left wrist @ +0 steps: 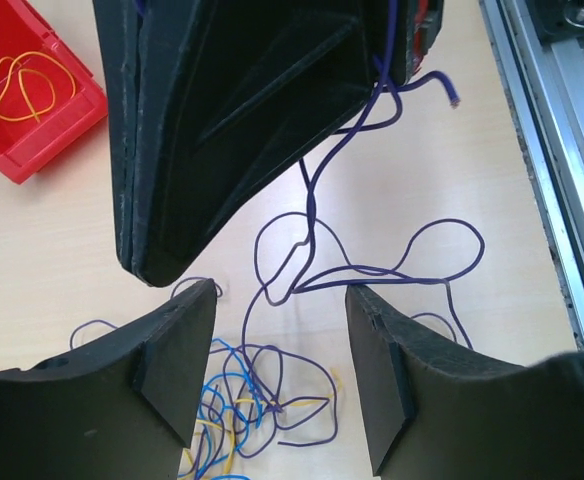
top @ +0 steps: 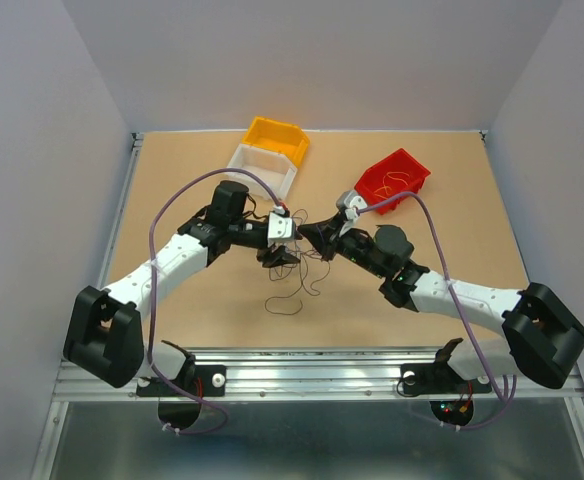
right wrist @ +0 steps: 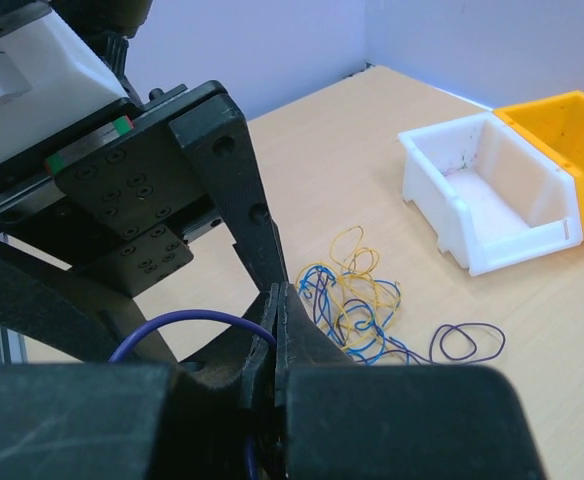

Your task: Untangle the cables

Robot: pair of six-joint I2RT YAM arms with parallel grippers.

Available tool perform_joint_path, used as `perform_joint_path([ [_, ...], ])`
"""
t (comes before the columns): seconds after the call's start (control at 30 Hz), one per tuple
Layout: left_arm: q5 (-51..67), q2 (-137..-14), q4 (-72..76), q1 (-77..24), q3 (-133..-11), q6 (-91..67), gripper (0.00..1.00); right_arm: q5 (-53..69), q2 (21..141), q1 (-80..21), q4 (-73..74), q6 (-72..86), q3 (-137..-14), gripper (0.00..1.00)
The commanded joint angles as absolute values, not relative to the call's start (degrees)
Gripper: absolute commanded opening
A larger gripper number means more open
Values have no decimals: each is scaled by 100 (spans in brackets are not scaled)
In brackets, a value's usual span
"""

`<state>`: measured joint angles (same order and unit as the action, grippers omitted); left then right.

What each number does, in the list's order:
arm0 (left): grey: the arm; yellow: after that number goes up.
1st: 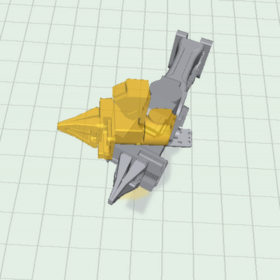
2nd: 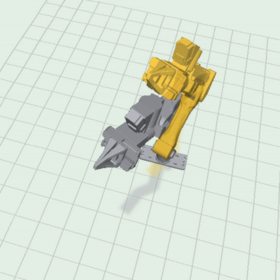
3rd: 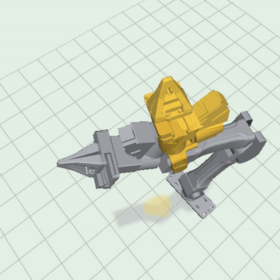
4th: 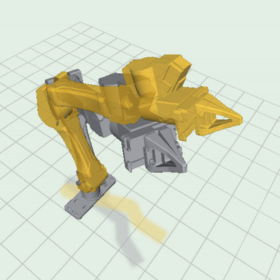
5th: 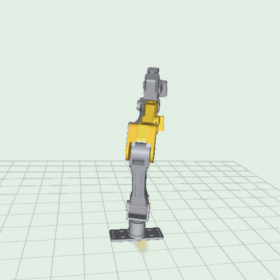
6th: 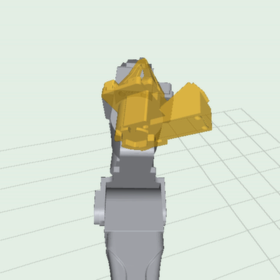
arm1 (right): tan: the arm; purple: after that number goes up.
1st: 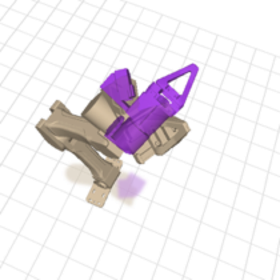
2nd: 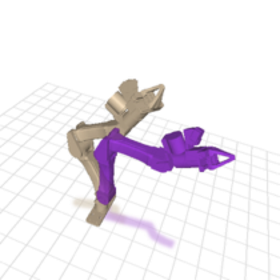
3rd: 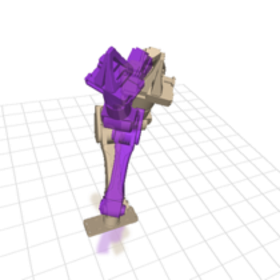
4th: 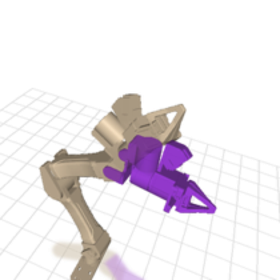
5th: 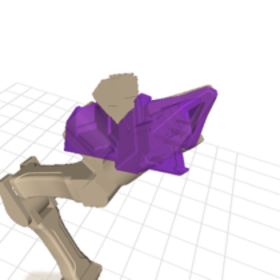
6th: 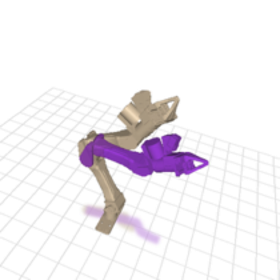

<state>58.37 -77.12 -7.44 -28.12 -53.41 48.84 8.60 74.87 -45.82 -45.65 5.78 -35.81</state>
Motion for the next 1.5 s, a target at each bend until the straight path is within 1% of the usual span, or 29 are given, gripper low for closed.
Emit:
perform_joint_path([
  [0.0,6258,-7725,-660,-2830,-5520,4940,66,721,7400,-4597,-4887,633,-3656,0],
  [0.23,6284,-8050,-290,-2830,-5563,4580,65,738,7374,-4597,-4887,650,-3674,1],
  [0.33,6363,-8173,-185,-2821,-5642,4421,59,712,7356,-4597,-4896,668,-3665,0],
  [0.43,6477,-8262,-176,-2830,-5695,4307,50,651,7348,-4588,-4904,677,-3665,0],
  [0.47,6504,-8270,-167,-2830,-5730,4281,45,633,7348,-4597,-4913,685,-3665,0],
  [0.5,6504,-8271,-158,-2821,-5730,4263,33,650,7356,-4597,-4913,686,-3665,0],
  [0.57,6521,-8271,-158,-2821,-5731,4236,23,624,7374,-4588,-4922,686,-3665,1],
  [0.6,6556,-8236,-167,-2821,-5730,4219,14,624,7383,-4597,-4931,686,-3674,1],
  [0.67,6574,-8192,-167,-2830,-5713,4192,6,580,7418,-4597,-4931,686,-3683,1],
  [0.77,6574,-8078,-202,-2821,-5704,4157,1,440,7462,-4588,-4931,694,-3683,1],
  [0.97,6793,-7858,-439,-2760,-5756,4210,0,27,7532,-4597,-4922,554,-3630,1],
  [1.03,6951,-7822,-886,-2663,-5853,4560,0,-139,7585,-4597,-4922,501,-3630,1],
  [1.1,7223,-7805,-1413,-2541,-6081,4772,0,-298,7663,-4597,-4922,449,-3630,5],
  [1.13,7373,-7787,-1580,-2349,-6178,4903,0,-342,7708,-4588,-4922,440,-3647,13],
  [1.2,7758,-7752,-2106,-2102,-6555,4792,0,-396,7865,-4588,-4931,378,-3682,17],
  [1.23,7891,-7735,-2135,-1927,-6687,4790,0,-413,7927,-4588,-4931,361,-3709,17],
  [1.27,8006,-7734,-2040,-1655,-6802,4085,0,-465,8015,-4588,-4922,343,-3735,17],
  [1.37,8261,-7699,-1637,-1197,-7564,2880,0,-483,8365,-4570,-4931,334,-3902,17],
  [1.43,8201,-7586,-1251,-1055,-7856,2306,0,-457,8673,-4570,-4922,343,-4059,18],
  [1.47,8070,-7498,-813,-1011,-7988,1720,0,-457,8770,-4562,-4922,343,-4104,19],
])
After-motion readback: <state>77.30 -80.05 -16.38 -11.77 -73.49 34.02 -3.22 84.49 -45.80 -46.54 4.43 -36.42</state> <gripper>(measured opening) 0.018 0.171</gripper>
